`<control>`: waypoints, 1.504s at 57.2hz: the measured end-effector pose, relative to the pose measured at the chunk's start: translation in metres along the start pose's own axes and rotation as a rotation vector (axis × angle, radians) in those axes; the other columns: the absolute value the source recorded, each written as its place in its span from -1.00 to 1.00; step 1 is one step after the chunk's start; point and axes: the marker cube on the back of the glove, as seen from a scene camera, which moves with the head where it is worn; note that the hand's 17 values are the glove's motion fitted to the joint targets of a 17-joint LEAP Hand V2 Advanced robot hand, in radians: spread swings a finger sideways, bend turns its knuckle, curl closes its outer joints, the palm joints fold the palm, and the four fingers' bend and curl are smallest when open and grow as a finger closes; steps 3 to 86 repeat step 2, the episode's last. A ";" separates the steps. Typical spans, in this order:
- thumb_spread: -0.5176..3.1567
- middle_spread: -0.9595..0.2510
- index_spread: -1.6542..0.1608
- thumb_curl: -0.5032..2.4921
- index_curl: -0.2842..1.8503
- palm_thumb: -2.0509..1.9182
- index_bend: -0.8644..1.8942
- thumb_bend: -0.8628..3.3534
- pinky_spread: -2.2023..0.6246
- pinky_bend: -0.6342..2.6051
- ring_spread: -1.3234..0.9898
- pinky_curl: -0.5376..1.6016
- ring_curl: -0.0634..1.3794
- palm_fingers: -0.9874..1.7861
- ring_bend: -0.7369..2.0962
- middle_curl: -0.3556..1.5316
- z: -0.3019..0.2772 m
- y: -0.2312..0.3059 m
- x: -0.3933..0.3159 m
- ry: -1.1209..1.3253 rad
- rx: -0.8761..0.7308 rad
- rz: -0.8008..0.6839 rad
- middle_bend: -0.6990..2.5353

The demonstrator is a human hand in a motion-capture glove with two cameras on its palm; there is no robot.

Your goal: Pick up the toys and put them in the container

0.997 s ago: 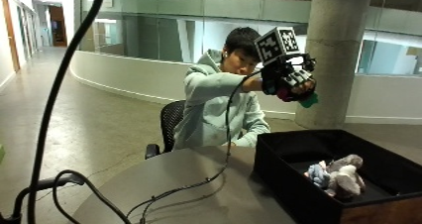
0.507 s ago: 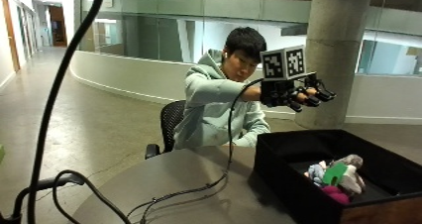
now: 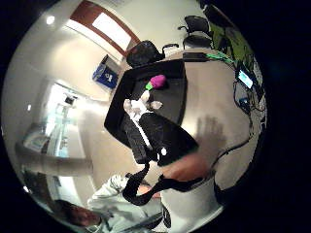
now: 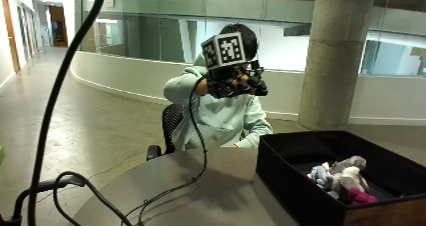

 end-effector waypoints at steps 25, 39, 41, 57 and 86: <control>-0.07 0.59 0.55 -0.48 -0.27 0.01 -0.20 -0.61 0.58 -0.23 0.11 -0.17 -0.60 -0.35 -0.36 -0.34 0.000 0.008 0.004 -0.007 -0.005 0.005 -0.48; -0.07 0.59 0.55 -0.48 -0.27 0.01 -0.20 -0.61 0.58 -0.23 0.11 -0.17 -0.60 -0.35 -0.36 -0.34 0.000 0.008 0.004 -0.007 -0.005 0.005 -0.48; -0.07 0.59 0.55 -0.48 -0.27 0.01 -0.20 -0.61 0.58 -0.23 0.11 -0.17 -0.60 -0.35 -0.36 -0.34 0.000 0.008 0.004 -0.007 -0.005 0.005 -0.48; -0.07 0.59 0.55 -0.48 -0.27 0.01 -0.20 -0.61 0.58 -0.23 0.11 -0.17 -0.60 -0.35 -0.36 -0.34 0.000 0.008 0.004 -0.007 -0.005 0.005 -0.48; -0.07 0.59 0.55 -0.48 -0.27 0.01 -0.20 -0.61 0.58 -0.23 0.11 -0.17 -0.60 -0.35 -0.36 -0.34 0.000 0.008 0.004 -0.007 -0.005 0.005 -0.48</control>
